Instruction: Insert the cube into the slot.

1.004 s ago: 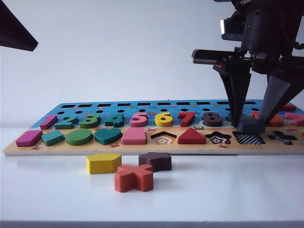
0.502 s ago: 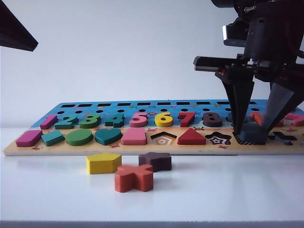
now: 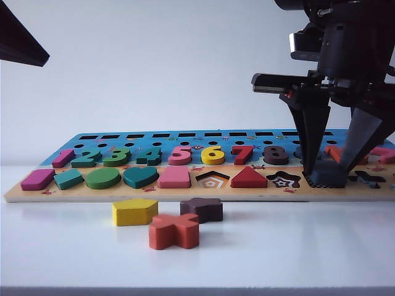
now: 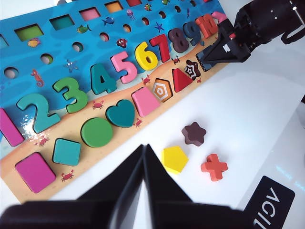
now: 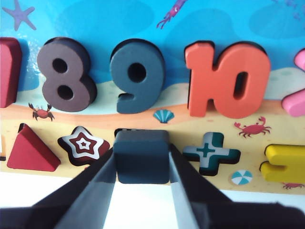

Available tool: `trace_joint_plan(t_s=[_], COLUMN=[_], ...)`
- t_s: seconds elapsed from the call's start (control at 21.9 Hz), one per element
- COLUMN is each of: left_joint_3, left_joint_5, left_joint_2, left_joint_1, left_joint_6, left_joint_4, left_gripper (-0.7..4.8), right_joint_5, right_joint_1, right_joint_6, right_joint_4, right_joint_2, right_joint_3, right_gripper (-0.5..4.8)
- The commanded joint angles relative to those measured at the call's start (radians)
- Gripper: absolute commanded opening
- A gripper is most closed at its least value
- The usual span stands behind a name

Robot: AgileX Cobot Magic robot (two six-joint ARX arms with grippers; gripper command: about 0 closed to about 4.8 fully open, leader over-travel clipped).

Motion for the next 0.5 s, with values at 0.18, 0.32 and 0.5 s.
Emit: trace_joint_plan(t_s=[0.18,0.32,0.5], left_joint_3=[0.001,0.001,0.001], left_joint_5=[0.001,0.001,0.001], left_joint_2=[0.000,0.000,0.000], left_joint_1=[0.001,0.001,0.001], left_joint_6=[0.005,0.005,0.005], left_joint_4=[0.017,0.017,0.017], left_gripper=[0.09,0.09,0.09], right_joint_5=[-0.008,-0.008,-0.008], right_joint_1=[0.000,0.000,0.000], right_joint_6=[0.000,-0.001,-0.004], right_joint_4=[0.028,0.029,0.034], right_joint_2=[0.006,0.006,0.006], right_joint_3=[-0.005,-0.005,-0.005], right_gripper=[0.42,0.64,0.97])
